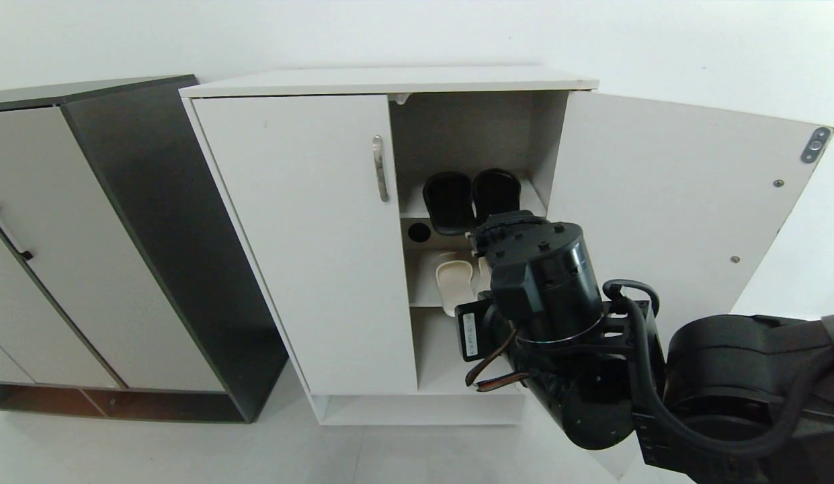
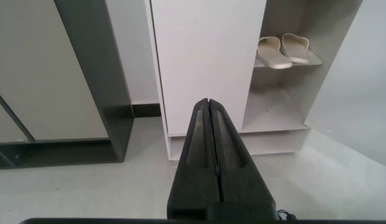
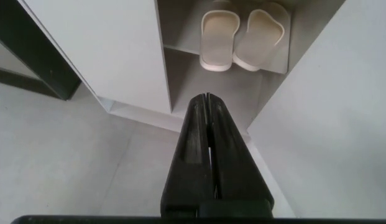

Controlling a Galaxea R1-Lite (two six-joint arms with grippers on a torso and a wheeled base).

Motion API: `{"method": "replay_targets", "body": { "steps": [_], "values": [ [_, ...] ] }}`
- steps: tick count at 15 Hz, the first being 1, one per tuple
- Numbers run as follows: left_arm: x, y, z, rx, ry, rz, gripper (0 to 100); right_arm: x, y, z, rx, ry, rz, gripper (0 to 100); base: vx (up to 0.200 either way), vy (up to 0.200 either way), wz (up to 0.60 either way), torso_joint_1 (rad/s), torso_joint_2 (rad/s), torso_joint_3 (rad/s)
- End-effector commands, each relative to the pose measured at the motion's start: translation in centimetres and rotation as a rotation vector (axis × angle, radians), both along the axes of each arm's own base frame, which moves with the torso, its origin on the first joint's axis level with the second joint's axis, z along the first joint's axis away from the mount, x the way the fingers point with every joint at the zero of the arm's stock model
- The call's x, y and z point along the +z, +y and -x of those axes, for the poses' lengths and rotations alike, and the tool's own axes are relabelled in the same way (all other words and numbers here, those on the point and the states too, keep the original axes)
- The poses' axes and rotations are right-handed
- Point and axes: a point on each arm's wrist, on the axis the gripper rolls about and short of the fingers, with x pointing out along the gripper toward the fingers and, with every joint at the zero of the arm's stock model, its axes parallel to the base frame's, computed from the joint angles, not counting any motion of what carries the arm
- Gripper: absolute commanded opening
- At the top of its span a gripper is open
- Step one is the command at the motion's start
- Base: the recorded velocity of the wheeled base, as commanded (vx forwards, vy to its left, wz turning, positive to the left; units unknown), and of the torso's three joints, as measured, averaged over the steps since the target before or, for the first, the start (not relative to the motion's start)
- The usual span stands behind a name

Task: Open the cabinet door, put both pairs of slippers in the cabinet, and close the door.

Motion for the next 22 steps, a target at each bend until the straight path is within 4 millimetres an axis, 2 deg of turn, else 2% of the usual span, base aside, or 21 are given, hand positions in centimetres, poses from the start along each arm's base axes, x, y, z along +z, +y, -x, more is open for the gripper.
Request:
{"method": "replay_targets", "body": {
  "steps": [1, 6, 9, 18, 19, 22],
  "values": [
    [0.0, 0.0, 0.0, 0.0, 0.0, 0.0, 0, -0.1, 0.0, 0.0, 0.001, 0.0, 0.006, 0, 0.0, 0.0, 0.0, 0.0, 0.0, 0.0],
    [0.0, 0.0, 0.0, 0.001, 0.0, 0.0, 0, -0.4, 0.1, 0.0, 0.002, 0.005, 0.015, 0, 0.0, 0.0, 0.0, 0.0, -0.03, -0.039],
    [0.0, 0.0, 0.0, 0.001, 0.0, 0.0, 0, -0.4, 0.1, -0.1, 0.001, 0.003, 0.014, 0, 0.0, 0.0, 0.0, 0.023, -0.23, -0.326],
    [0.0, 0.0, 0.0, 0.0, 0.001, 0.0, 0, -0.5, 0.0, -0.3, 0.006, -0.032, -0.03, 0, 0.0, 0.0, 0.0, 0.096, -0.49, -0.347],
    [0.0, 0.0, 0.0, 0.0, 0.0, 0.0, 0, -1.3, -0.6, -0.6, 0.048, -0.042, -0.014, 0, 0.0, 0.0, 0.0, 0.105, -0.34, -0.232],
    [0.0, 0.0, 0.0, 0.0, 0.0, 0.0, 0, -2.1, -2.0, -1.5, 0.153, -0.082, -0.046, 0, 0.0, 0.0, 0.0, 0.041, -0.12, -0.079]
  ]
}}
